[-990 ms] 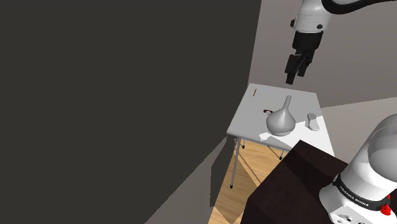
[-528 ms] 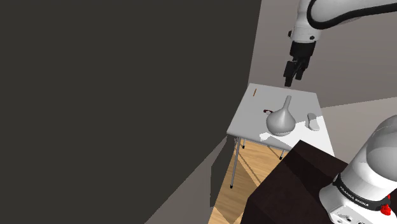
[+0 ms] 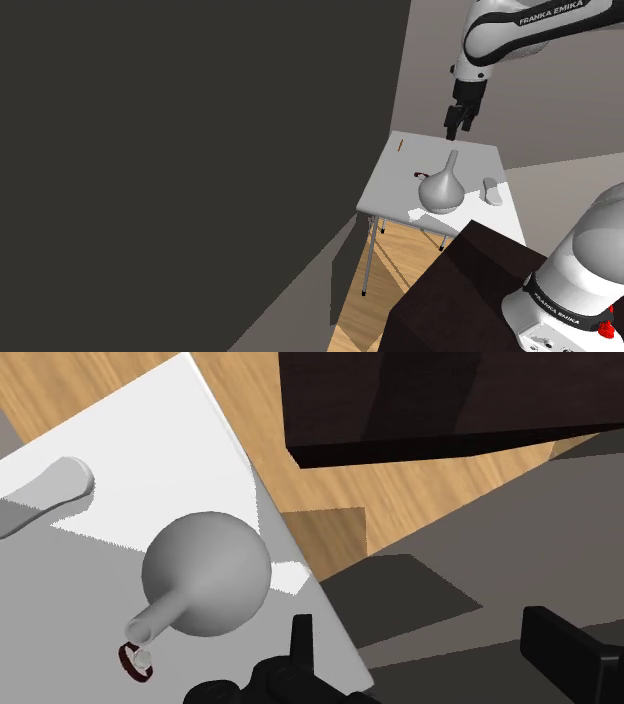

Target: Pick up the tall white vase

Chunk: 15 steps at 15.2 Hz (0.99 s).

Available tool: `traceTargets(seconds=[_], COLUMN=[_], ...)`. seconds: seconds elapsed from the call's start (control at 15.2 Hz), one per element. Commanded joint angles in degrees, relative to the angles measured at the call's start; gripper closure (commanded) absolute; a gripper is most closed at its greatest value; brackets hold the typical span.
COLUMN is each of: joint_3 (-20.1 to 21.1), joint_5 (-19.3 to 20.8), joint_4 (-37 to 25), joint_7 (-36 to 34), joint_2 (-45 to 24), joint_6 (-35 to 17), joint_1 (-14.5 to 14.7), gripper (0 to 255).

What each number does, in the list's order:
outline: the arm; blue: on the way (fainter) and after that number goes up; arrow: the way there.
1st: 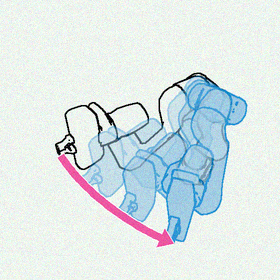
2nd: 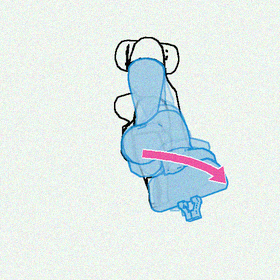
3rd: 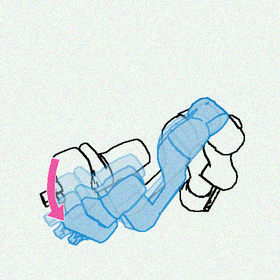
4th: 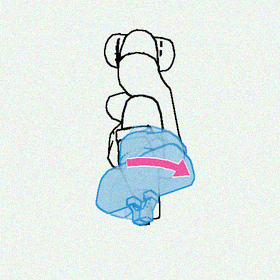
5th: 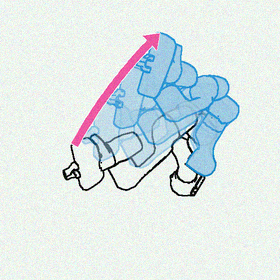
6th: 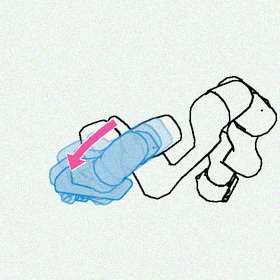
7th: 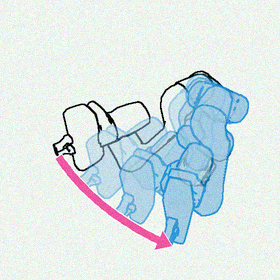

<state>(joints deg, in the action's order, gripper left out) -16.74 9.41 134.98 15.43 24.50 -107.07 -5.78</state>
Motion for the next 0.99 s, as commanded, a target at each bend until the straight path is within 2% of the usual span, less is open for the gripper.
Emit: traceTargets(seconds=[0.0, 0.46, 0.92], joint_3=[-1.9, -8.0, -11.4], joint_5=[0.0, -2.7, -9.4], joint_4=[-1.4, -7.9, -17.8], joint_7=[2.0, 10.1, 19.2], joint_2=[-3.9, -17.8, -33.5], joint_6=[-2.3, -8.3, -11.8], joint_1=[-0.4, -2.1, -5.6], gripper=[0, 0, 0])
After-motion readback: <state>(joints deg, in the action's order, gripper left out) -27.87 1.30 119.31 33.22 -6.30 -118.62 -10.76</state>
